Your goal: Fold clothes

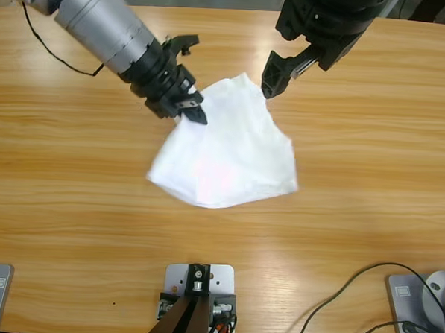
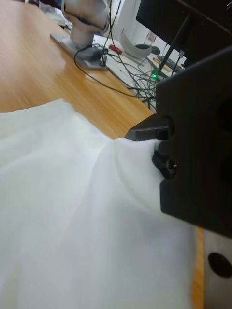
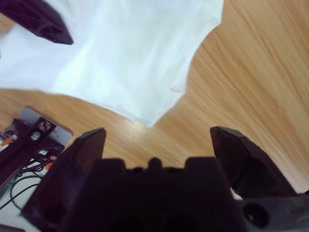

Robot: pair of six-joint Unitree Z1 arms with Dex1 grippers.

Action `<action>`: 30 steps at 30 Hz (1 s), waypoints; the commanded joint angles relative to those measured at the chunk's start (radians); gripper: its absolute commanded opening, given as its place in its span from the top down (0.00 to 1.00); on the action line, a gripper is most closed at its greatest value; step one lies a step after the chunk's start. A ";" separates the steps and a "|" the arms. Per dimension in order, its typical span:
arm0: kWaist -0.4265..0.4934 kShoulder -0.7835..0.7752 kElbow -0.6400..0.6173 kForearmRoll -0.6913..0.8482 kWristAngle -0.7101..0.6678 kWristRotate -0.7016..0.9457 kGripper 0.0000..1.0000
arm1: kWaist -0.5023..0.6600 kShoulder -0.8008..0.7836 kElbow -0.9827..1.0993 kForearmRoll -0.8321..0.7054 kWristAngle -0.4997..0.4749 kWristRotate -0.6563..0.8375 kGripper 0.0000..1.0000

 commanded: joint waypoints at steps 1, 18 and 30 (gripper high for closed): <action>-0.045 0.146 -0.123 0.093 0.010 0.016 1.00 | -0.009 -0.032 0.038 0.096 -0.015 0.010 0.12; -0.044 0.113 -0.159 0.189 0.056 0.025 1.00 | -0.009 -0.052 0.040 0.098 -0.007 0.017 0.12; -0.086 0.285 -0.493 0.383 0.045 0.024 1.00 | -0.009 -0.072 0.049 0.098 -0.007 0.009 0.12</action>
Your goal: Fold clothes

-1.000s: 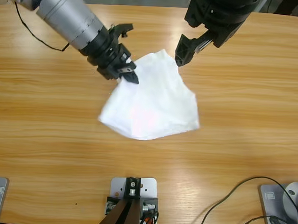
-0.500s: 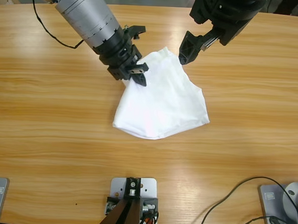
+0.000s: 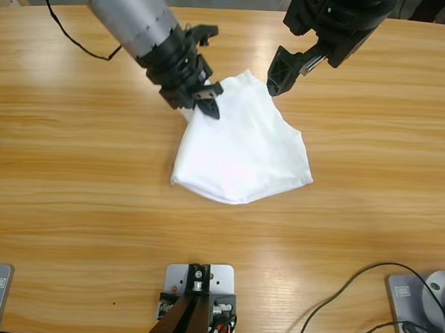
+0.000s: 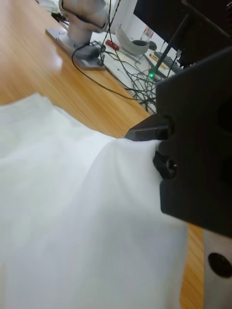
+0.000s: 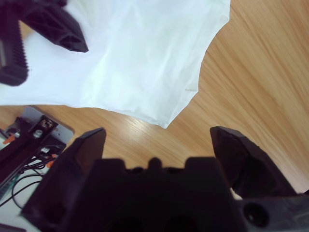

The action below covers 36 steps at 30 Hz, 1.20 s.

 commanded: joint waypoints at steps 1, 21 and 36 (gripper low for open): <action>-0.046 0.207 -0.236 0.159 0.004 0.012 1.00 | -0.009 -0.046 0.036 0.098 -0.006 0.002 0.12; -0.082 0.634 -0.920 0.509 -0.053 -0.007 1.00 | -0.009 -0.164 0.116 0.098 -0.010 0.016 0.12; -0.101 0.623 -1.122 0.518 -0.007 0.030 0.01 | -0.005 -0.197 0.154 0.095 -0.010 0.026 0.12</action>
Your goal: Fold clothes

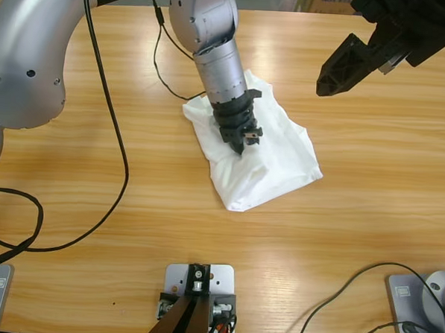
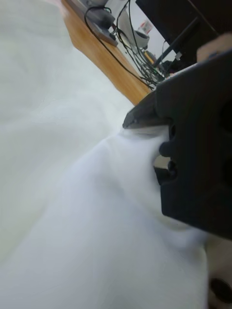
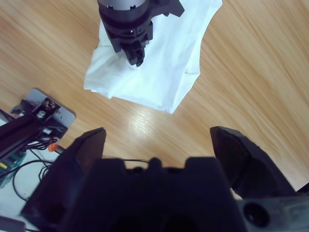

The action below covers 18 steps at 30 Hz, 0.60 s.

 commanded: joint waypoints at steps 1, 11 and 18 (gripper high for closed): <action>-0.019 0.053 -0.417 0.086 0.048 0.038 0.01 | -0.005 -0.030 0.042 0.095 -0.009 0.018 0.12; -0.003 -0.076 -0.486 0.087 0.132 0.090 0.01 | 0.015 -0.070 0.040 0.095 -0.032 0.046 0.12; 0.041 -0.136 -0.555 0.086 0.113 0.098 0.00 | 0.016 -0.095 0.045 0.095 -0.033 0.068 0.12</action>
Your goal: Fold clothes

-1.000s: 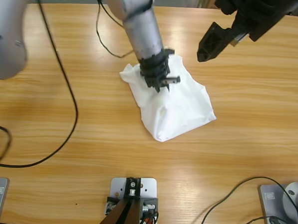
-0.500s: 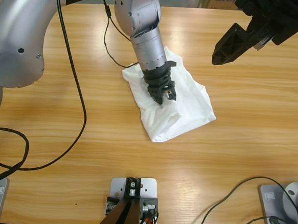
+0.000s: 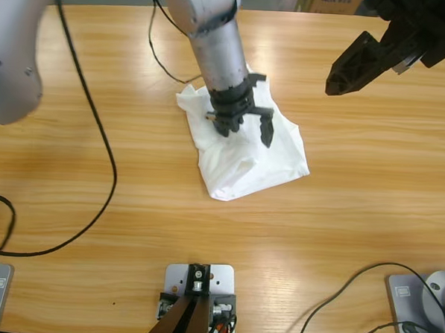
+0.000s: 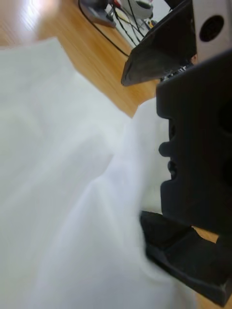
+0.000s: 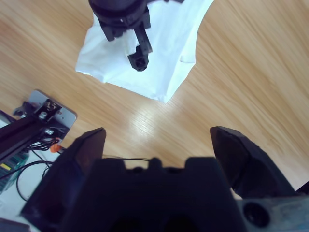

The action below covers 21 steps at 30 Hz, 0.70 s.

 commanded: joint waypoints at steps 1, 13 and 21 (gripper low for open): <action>0.047 -0.064 -0.550 0.087 -0.008 0.018 0.00 | 0.013 -0.060 0.027 0.095 -0.020 0.035 0.12; 0.334 -0.217 -0.525 0.162 -0.091 0.000 0.00 | 0.002 -0.133 0.136 -0.024 0.040 0.007 0.10; 0.437 -0.318 -0.152 0.160 -0.045 0.015 0.01 | -0.144 -0.004 0.166 -0.201 0.205 -0.114 0.10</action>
